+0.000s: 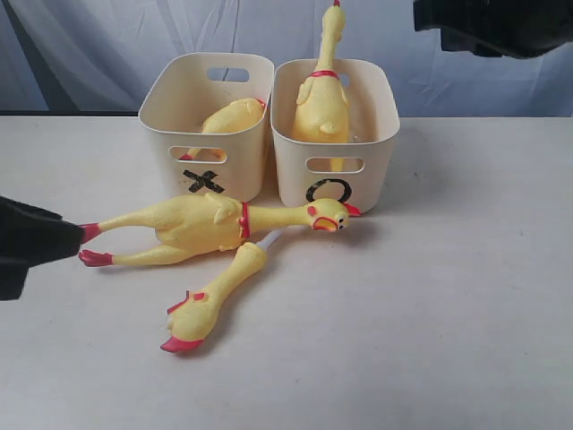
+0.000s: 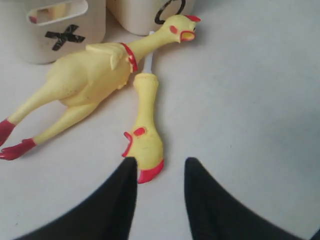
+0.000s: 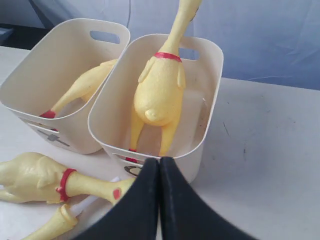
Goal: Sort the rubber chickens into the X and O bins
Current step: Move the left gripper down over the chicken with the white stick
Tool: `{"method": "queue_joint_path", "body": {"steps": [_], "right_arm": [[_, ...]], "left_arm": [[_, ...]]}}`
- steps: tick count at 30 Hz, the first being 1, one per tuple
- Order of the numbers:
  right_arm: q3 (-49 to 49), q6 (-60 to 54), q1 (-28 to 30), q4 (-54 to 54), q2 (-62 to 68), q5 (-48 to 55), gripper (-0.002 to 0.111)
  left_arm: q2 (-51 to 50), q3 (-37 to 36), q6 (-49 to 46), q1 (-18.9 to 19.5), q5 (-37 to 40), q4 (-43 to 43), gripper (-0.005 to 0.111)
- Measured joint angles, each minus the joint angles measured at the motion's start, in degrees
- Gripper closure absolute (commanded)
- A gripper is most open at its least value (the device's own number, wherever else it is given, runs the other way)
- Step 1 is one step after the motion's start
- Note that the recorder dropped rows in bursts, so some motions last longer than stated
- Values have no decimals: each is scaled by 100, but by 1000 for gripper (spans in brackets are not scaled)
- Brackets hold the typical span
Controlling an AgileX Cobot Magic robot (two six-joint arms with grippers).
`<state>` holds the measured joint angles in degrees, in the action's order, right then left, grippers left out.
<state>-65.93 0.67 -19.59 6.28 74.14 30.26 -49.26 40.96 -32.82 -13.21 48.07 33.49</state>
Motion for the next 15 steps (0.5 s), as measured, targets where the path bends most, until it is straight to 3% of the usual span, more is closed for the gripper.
{"method": "queue_joint_path", "body": {"steps": [3, 9, 15], "right_arm": [[451, -67, 0, 197, -410, -298, 109], [1327, -155, 0, 479, -1271, -832, 109], [1808, -165, 0, 929, -1986, -1545, 109]], "left_arm": [[-379, 0, -37, 0, -8, 307, 49], [-829, 0, -33, 0, 202, 918, 49], [-912, 0, 345, 0, 531, 970, 49]]}}
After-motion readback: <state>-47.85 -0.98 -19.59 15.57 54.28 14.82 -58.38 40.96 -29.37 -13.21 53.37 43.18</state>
